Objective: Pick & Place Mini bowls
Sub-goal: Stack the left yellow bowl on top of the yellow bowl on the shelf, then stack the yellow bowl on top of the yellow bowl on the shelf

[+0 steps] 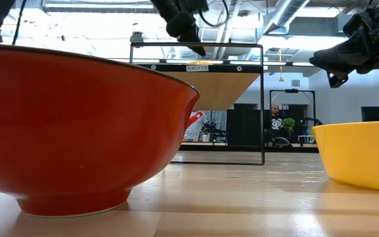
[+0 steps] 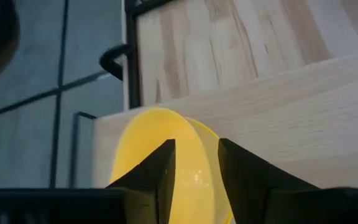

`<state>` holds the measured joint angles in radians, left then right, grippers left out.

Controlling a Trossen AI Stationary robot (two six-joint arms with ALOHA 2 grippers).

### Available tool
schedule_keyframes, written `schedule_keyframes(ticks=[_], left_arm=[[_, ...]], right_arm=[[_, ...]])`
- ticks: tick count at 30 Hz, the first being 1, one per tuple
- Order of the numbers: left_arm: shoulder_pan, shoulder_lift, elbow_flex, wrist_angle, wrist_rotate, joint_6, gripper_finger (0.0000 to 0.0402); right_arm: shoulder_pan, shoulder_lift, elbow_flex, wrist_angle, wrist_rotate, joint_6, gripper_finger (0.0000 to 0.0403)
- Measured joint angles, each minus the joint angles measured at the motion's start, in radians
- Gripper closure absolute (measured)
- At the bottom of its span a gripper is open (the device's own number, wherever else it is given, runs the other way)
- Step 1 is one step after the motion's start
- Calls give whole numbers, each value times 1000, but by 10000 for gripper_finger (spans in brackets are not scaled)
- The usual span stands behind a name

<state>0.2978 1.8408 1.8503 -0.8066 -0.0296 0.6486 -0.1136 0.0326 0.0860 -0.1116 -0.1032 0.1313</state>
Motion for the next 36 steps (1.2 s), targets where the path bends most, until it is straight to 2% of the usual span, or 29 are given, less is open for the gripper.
schedule_keyframes(ticks=[6,11,19,28,33,36], left_arm=[[-23,47,-1,0,-48,-3,280],[-36,19,-2,10,-116,0,280],[-24,-12,-4,39,-119,-30,280],[-30,-5,-117,47,-127,-69,280],[-55,-31,-119,81,-261,-42,280],[-61,-86,-119,121,-281,-32,280]], right_arm=[[0,0,0,0,0,18,332],[0,0,0,0,0,18,332],[0,0,0,0,0,18,332],[0,0,0,0,0,18,332],[0,0,0,0,0,18,332],[0,0,0,0,0,19,332]])
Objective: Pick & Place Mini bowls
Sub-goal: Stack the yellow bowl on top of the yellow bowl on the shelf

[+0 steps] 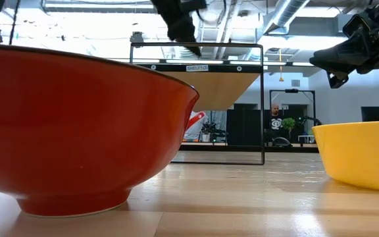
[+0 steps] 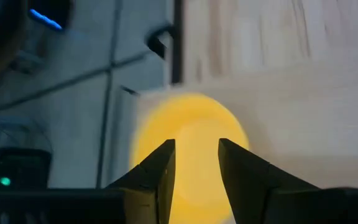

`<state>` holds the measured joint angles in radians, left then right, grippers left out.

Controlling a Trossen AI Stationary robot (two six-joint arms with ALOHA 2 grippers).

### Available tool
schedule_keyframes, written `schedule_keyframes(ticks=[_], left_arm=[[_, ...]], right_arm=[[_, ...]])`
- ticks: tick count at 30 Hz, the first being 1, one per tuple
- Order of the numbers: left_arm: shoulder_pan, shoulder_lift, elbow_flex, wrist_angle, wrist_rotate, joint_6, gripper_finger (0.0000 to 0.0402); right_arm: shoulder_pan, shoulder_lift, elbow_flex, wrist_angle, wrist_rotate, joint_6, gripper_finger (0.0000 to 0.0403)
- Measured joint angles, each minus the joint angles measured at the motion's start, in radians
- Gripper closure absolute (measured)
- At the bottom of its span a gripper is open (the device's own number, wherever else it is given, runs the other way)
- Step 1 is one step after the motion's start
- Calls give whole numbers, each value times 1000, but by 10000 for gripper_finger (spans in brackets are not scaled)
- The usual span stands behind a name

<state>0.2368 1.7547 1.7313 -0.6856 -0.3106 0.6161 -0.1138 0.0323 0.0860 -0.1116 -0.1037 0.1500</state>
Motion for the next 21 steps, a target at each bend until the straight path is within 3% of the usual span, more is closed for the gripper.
schedule_keyframes(ticks=[4,8,17,21], left_arm=[[-3,-83,0,7,0,-41,280],[-15,-178,0,-18,12,-192,280],[-21,-384,-19,-172,342,-575,280],[-57,-490,-137,-168,382,-667,280]], right_arm=[[0,0,0,0,0,0,332],[0,0,0,0,0,1,332],[1,0,0,32,-1,192,332],[1,0,0,38,-1,300,332]])
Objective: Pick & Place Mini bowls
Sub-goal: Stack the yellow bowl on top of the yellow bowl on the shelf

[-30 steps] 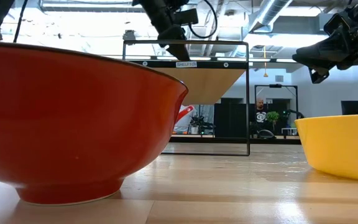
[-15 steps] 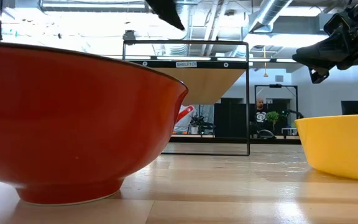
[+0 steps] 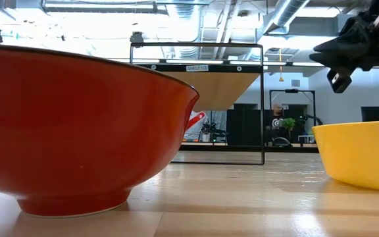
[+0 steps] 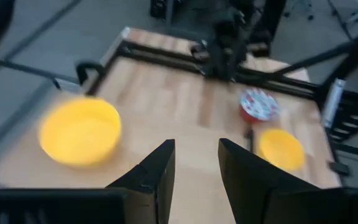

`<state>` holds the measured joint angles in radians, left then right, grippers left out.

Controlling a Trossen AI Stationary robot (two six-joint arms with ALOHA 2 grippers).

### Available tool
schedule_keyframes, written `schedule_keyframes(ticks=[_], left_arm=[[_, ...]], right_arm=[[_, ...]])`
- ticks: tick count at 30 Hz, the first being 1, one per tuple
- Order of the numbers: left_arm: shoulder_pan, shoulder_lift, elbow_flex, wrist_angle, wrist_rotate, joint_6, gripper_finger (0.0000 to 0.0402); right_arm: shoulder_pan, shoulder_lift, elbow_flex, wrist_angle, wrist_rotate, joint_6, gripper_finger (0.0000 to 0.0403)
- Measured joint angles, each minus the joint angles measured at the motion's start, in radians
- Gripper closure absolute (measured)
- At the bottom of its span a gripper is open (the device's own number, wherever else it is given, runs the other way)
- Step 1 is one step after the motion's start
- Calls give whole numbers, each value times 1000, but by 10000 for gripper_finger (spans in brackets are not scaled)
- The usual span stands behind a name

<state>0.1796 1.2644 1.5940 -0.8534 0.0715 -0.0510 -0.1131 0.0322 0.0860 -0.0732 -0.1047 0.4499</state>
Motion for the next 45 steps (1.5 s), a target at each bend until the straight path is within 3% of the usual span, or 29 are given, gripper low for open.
schedule_keyframes(ticks=[4,10,21,25,29,36,45], left_arm=[[-60,-116,-179,37,1,-92,280],[-169,-279,-460,224,1,-230,280],[-321,-463,-825,436,1,-378,280],[-359,-494,-956,597,-13,-397,280],[-372,-525,-1087,823,-17,-376,280],[-369,-618,-1293,1037,-23,-380,280],[-369,-774,-1459,1120,-26,-380,280]], right_arm=[[0,0,0,0,0,101,332],[0,0,0,0,1,223,332],[0,0,0,7,6,224,332],[14,0,0,39,1,199,332],[53,0,0,116,-1,139,332],[163,19,52,142,30,119,332],[306,237,215,135,153,13,332]])
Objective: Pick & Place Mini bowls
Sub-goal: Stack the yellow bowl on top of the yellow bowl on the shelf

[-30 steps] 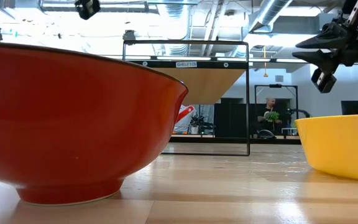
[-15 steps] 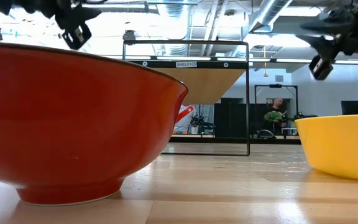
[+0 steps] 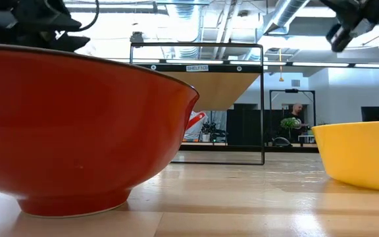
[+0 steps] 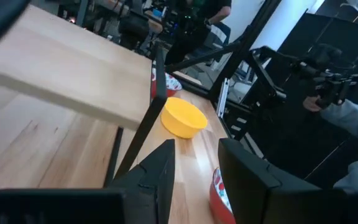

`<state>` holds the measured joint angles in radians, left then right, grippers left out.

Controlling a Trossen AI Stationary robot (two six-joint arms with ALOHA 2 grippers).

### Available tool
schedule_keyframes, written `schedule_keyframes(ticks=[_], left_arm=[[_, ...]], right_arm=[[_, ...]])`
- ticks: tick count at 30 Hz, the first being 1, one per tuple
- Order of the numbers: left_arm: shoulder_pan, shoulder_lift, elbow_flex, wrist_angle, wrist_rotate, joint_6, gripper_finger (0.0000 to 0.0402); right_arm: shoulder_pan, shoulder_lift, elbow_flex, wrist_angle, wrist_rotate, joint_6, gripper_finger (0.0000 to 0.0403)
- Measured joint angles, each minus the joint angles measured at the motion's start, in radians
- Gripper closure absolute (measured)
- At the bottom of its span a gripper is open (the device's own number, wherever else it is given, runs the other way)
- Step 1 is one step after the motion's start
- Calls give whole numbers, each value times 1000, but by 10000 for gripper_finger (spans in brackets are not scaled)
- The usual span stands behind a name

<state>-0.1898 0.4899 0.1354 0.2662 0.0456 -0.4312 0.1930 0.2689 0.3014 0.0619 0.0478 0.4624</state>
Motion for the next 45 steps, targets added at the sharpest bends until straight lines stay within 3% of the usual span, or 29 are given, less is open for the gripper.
schedule_keyframes(ticks=[11,26,34,41,45], left_arm=[[0,-168,-99,22,83,3,280],[1,-196,-121,23,140,63,280],[1,-196,-121,19,146,83,280],[1,-194,-121,1,146,83,280],[1,-194,-121,0,146,83,280]], right_arm=[[101,363,262,-227,56,49,332],[220,803,516,-590,-2,276,332],[255,985,517,-574,-148,398,332],[330,1086,518,-406,-295,405,332],[367,1145,549,-426,-336,398,332]])
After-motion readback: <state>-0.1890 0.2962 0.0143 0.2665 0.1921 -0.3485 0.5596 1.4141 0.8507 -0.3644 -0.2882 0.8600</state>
